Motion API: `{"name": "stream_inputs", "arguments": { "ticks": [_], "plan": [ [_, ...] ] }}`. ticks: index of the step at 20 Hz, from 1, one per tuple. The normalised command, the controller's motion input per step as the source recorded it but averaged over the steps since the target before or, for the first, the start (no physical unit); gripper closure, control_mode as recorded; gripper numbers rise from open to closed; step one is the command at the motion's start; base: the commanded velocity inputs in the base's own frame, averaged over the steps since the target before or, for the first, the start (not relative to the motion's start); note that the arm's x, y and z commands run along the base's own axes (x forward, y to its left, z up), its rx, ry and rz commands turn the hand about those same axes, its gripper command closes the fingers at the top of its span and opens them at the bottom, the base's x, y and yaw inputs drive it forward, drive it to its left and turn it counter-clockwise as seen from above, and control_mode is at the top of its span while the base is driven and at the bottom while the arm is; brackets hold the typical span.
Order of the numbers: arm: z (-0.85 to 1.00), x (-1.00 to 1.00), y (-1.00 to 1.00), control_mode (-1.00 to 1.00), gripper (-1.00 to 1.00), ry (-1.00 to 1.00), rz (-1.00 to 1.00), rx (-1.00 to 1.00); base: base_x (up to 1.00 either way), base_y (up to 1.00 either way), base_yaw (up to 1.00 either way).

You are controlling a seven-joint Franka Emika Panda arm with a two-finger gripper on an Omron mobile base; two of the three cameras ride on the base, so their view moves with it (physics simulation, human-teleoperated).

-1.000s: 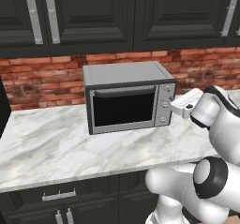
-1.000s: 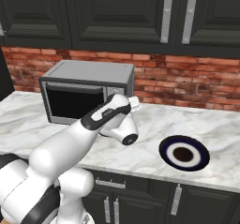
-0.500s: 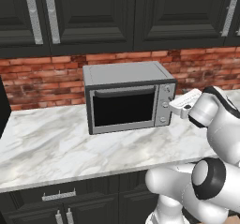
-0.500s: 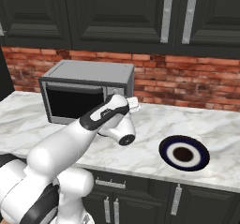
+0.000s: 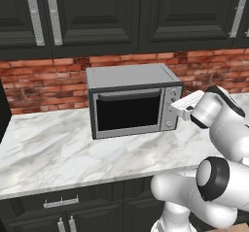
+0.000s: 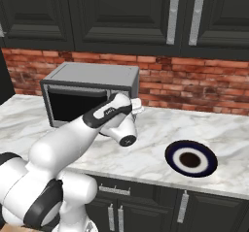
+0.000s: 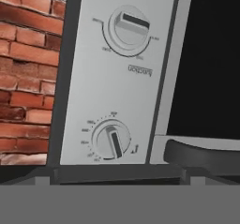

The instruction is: Pull the toaster oven rack outwards. Pick up the baguette from the plate and place it on the toaster oven rack. Close the toaster oven door fully and set the temperature to the lowest setting.

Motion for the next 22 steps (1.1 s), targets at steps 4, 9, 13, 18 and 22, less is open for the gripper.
{"name": "stream_inputs", "arguments": {
  "ticks": [4, 9, 13, 18, 22],
  "plan": [
    [-0.08, 0.06, 0.0, -1.0, -1.0, 0.0, -0.02, 0.0, 0.0, 0.0, 0.0],
    [-0.12, 0.1, 0.01, -1.0, -1.0, 0.0, -0.02, 0.0, 0.0, 0.0, 0.0],
    [-0.04, 0.19, 0.0, -1.0, -1.0, 0.0, -0.02, 0.0, 0.0, 0.0, 0.0],
    [-0.05, 0.15, 0.0, -1.0, -1.0, 0.0, -0.01, 0.0, 0.0, 0.0, 0.0],
    [-0.01, 0.07, 0.0, -1.0, -1.0, 0.0, -0.01, 0.0, 0.0, 0.0, 0.0]
  ]
}}
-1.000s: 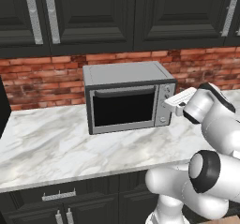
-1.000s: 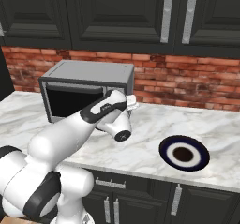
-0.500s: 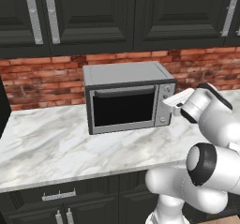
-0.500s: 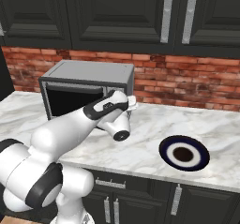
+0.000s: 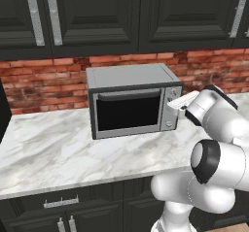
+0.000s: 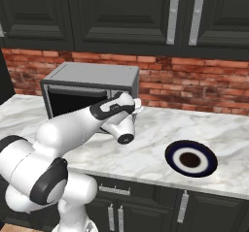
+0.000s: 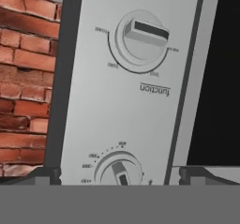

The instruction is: Pull the toaster oven rack outwards. Pick up the baguette from the plate and place it on the toaster oven rack. Close the toaster oven door fully and set the temperature to the lowest setting.

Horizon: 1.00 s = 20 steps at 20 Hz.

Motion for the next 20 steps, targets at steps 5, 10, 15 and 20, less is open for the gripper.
{"name": "stream_inputs", "arguments": {
  "ticks": [5, 10, 15, 20],
  "plan": [
    [0.0, 0.04, 0.02, -1.0, -1.0, -0.02, -0.01, 0.0, 0.0, 0.0, 0.0],
    [0.0, 0.04, 0.03, -1.0, -1.0, -0.04, -0.01, 0.0, 0.0, 0.0, 0.0],
    [0.0, 0.1, 0.07, -1.0, -1.0, -0.02, -0.01, -0.01, 0.0, 0.0, 0.0],
    [0.0, 0.22, 0.13, -1.0, 1.0, -0.01, 0.0, -0.02, 0.0, 0.0, 0.0]
  ]
}}
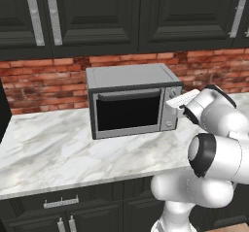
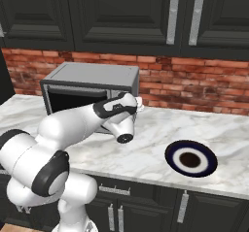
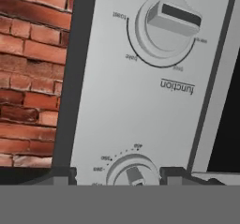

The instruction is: Pull the toaster oven rack outwards. Pick up the baguette from the plate and place it on the toaster oven rack. Close the toaster oven door fully and set the temperature to the lowest setting.

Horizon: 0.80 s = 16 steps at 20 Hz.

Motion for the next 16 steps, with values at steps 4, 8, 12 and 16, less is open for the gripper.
{"name": "stream_inputs", "arguments": {
  "ticks": [4, 8, 12, 16],
  "plan": [
    [0.0, 0.32, 0.07, -1.0, 1.0, -0.01, 0.0, -0.05, 0.0, 0.0, 0.0],
    [0.0, 0.12, 0.14, -1.0, 1.0, -0.06, 0.0, -0.1, 0.0, 0.0, 0.0],
    [0.07, 0.0, 0.41, -1.0, 1.0, -0.26, 0.0, -0.3, 0.0, 0.0, 0.0],
    [0.05, 0.0, 0.42, -1.0, 1.0, -0.37, 0.0, -0.43, 0.0, 0.0, 0.0]
  ]
}}
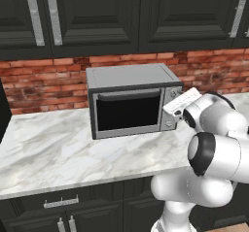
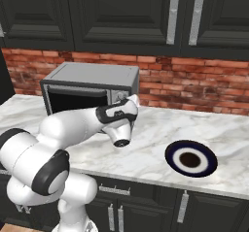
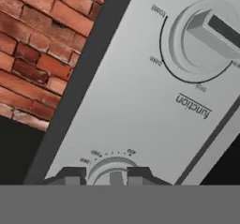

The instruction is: Pull the toaster oven rack outwards. Pick up the baguette from the plate and place it on the toaster oven rack. Close the toaster oven door fully and set the temperature to the lowest setting.

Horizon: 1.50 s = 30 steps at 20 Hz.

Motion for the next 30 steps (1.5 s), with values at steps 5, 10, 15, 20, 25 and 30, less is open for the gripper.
{"name": "stream_inputs", "arguments": {
  "ticks": [5, 10, 15, 20, 25, 30],
  "plan": [
    [0.05, 0.0, 0.16, -1.0, 1.0, -0.31, 0.01, -0.43, 0.0, 0.0, 0.0],
    [0.01, 0.0, 0.16, -1.0, 1.0, -0.32, 0.07, -0.47, 0.0, 0.0, 0.0],
    [0.0, 0.0, 0.14, -1.0, 1.0, -0.36, 0.14, -0.55, 0.0, 0.0, 0.0],
    [0.0, 0.0, 0.08, -1.0, 1.0, -0.35, 0.16, -0.59, 0.0, 0.0, 0.0],
    [0.0, 0.0, 0.13, -1.0, 1.0, -0.4, 0.17, -0.66, 0.0, 0.0, 0.0],
    [-0.07, 0.0, 0.17, -1.0, 1.0, -0.44, 0.18, -0.7, 0.0, 0.0, 0.0]
  ]
}}
